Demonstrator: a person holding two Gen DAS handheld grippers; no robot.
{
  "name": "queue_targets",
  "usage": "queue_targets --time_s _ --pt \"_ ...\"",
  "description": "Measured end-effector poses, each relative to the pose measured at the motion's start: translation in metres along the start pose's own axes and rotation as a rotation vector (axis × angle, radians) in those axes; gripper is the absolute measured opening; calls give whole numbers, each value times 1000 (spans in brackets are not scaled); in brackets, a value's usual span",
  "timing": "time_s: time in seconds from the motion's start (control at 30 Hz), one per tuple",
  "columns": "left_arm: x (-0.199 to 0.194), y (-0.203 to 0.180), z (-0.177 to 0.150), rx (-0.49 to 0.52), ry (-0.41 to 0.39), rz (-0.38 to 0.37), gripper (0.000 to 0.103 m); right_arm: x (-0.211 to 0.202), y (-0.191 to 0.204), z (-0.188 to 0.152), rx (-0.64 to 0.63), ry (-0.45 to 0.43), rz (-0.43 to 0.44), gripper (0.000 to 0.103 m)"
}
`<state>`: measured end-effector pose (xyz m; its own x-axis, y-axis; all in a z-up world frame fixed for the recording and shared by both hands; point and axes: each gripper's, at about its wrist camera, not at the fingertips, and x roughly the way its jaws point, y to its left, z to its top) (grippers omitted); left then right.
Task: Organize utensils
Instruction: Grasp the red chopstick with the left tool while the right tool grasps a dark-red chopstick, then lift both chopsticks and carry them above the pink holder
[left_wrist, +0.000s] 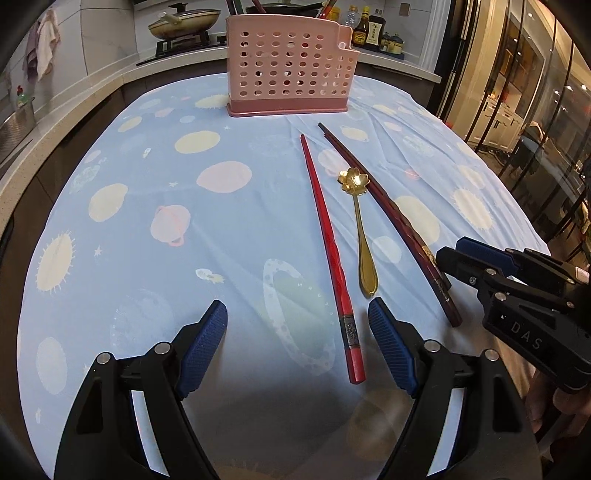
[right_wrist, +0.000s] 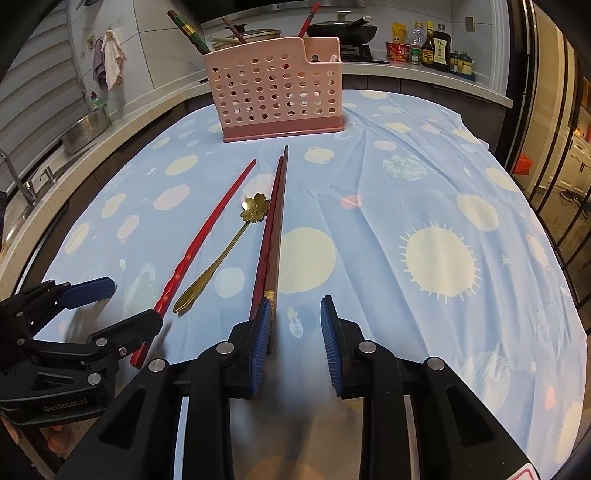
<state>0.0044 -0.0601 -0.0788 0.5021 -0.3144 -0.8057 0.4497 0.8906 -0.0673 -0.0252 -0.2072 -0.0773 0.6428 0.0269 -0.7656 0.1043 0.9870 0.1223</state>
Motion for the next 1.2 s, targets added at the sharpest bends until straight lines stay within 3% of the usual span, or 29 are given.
queue_targets --time_s 0.2,0.3,0.57,0.63,0.83,0.9,0.97,1.2 --pt "1 -1 -2 7 -3 9 75 2 8 -1 -34 -9 -16 25" --pt "1 0 -3 9 -8 14 75 6 4 -3 -29 8 -24 17" --pt "-2 -1 -10 18 -25 30 75 4 -3 -8 -15 4 -29 14" --pt "-3 -1 -11 13 -27 30 72 4 -4 -8 -17 2 -26 8" --pt "-7 2 -11 4 -27 -21 39 -1 -4 -10 -12 -5 -17 7" --pt "-8 5 -10 -12 -18 -56 19 -4 -7 -11 3 -6 -7 7" --pt "-8 10 -9 -37 -4 -101 9 -9 -9 -11 15 -14 0 7" --pt "-20 11 -5 -34 -30 -108 7 -34 -16 -4 32 -66 2 7"
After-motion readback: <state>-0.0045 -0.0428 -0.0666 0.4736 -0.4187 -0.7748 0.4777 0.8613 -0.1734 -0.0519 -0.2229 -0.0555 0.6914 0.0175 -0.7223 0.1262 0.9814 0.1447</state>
